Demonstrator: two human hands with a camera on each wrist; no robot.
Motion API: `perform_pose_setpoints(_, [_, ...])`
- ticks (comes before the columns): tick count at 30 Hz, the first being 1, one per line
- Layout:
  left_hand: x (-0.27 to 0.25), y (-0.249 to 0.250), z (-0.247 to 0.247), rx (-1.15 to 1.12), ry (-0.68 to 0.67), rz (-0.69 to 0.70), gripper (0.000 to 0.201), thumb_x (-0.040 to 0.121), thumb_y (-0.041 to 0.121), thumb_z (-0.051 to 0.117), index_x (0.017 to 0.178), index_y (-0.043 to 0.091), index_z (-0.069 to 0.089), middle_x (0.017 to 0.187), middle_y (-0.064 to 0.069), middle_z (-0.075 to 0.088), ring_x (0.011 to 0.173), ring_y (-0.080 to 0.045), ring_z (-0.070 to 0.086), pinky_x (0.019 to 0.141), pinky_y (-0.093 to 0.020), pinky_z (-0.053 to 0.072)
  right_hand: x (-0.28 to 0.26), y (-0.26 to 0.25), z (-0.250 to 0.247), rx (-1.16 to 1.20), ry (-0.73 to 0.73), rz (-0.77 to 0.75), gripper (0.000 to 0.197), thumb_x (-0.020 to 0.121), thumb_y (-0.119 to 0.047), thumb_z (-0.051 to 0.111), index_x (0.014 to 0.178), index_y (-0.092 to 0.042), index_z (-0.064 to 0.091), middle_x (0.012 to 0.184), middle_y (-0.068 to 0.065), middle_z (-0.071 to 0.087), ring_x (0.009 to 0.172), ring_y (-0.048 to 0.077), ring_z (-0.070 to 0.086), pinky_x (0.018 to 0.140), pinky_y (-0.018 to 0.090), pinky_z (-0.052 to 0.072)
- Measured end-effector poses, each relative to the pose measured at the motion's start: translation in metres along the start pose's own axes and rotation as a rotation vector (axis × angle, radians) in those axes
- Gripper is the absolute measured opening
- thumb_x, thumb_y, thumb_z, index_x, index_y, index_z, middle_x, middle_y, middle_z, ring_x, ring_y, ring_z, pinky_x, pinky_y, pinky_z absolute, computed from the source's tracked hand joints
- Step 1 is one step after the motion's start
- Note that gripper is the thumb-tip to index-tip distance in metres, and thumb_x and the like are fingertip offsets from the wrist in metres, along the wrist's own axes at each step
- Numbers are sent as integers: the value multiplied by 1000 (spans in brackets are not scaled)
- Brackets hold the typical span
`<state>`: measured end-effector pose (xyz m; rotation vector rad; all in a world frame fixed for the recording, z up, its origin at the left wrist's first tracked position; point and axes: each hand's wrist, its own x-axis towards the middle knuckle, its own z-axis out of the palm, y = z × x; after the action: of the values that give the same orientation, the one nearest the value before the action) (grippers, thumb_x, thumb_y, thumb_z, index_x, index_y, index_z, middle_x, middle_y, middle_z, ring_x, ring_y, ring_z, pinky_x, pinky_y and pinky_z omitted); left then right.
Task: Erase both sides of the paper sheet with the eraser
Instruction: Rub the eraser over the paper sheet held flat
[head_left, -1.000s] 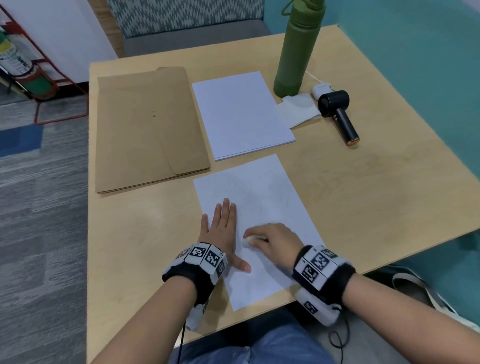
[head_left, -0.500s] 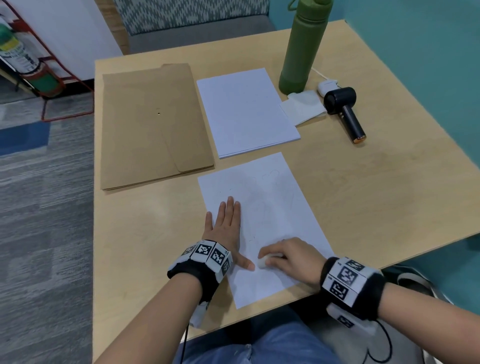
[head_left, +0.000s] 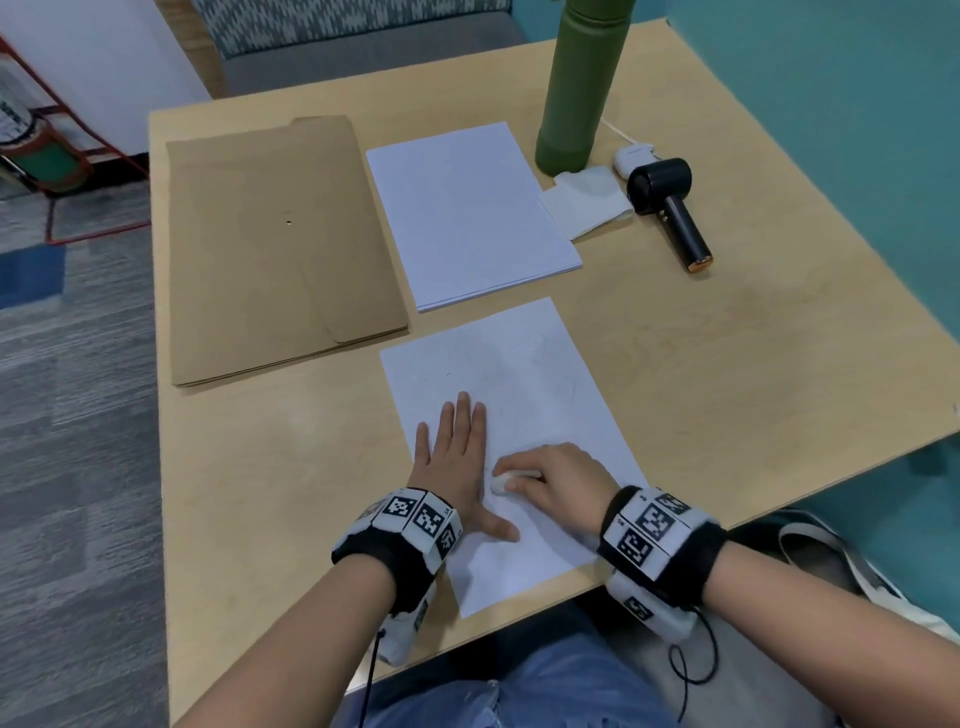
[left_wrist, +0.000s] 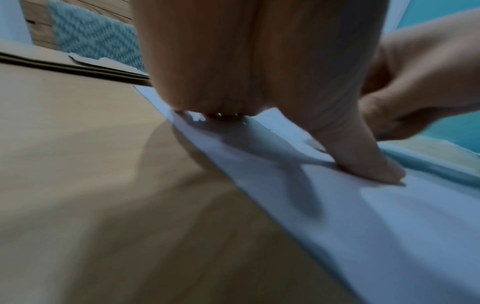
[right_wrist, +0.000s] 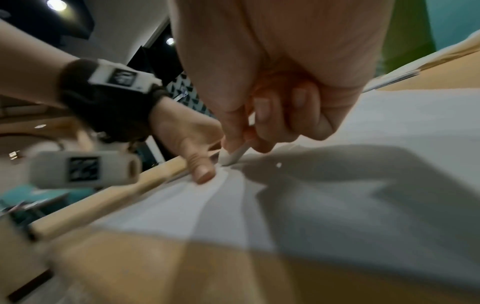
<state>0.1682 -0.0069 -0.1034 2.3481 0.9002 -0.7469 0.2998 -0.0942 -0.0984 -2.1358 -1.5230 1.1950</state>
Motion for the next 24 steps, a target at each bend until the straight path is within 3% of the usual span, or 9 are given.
perform_pose_setpoints(4, [0, 2, -1, 10, -3, -7, 144, 61, 66, 72, 140, 7, -33, 146, -10, -41, 137, -27, -35, 110, -48, -19, -13, -1, -6, -113, -172, -31, 25, 88, -33, 54, 112, -32, 62, 113, -2, 67, 106, 15, 58, 82, 25, 41])
perform_pose_setpoints(10, [1, 2, -2, 27, -18, -21, 142, 63, 63, 73, 139, 8, -34, 146, -9, -42, 137, -27, -35, 110, -47, -19, 24, -7, -16, -33, 43, -3, 24, 88, -30, 53, 111, -31, 64, 117, -1, 66, 109, 18, 59, 88, 29, 45])
perform_pose_setpoints(14, [0, 3, -3, 26, -27, -19, 142, 64, 63, 72, 139, 7, -34, 146, -10, -42, 136, -27, -35, 110, -47, -20, -8, 2, -5, -40, -55, -45, 25, 90, -31, 52, 112, -29, 63, 115, 0, 67, 109, 17, 57, 91, 31, 45])
perform_pose_setpoints(17, [0, 3, -4, 30, -30, -19, 142, 63, 64, 72, 138, 7, -35, 146, -10, -42, 136, -28, -35, 109, -47, -21, -6, 2, -11, -133, -129, -65, 26, 90, -35, 51, 113, -32, 62, 114, -1, 66, 108, 17, 56, 87, 30, 44])
perform_pose_setpoints(22, [2, 2, -3, 31, -33, -16, 143, 62, 66, 71, 138, 8, -35, 146, -10, -42, 136, -27, -36, 108, -46, -22, 17, -8, -9, 22, 88, -10, 23, 89, -30, 53, 109, -30, 64, 111, 0, 68, 105, 19, 60, 88, 33, 47])
perform_pose_setpoints(24, [1, 2, -3, 33, -30, -15, 143, 62, 67, 71, 138, 8, -35, 146, -10, -42, 136, -27, -36, 108, -46, -22, 5, -6, 1, 91, 95, 1, 22, 89, -29, 53, 107, -28, 65, 111, -1, 69, 104, 17, 61, 92, 36, 47])
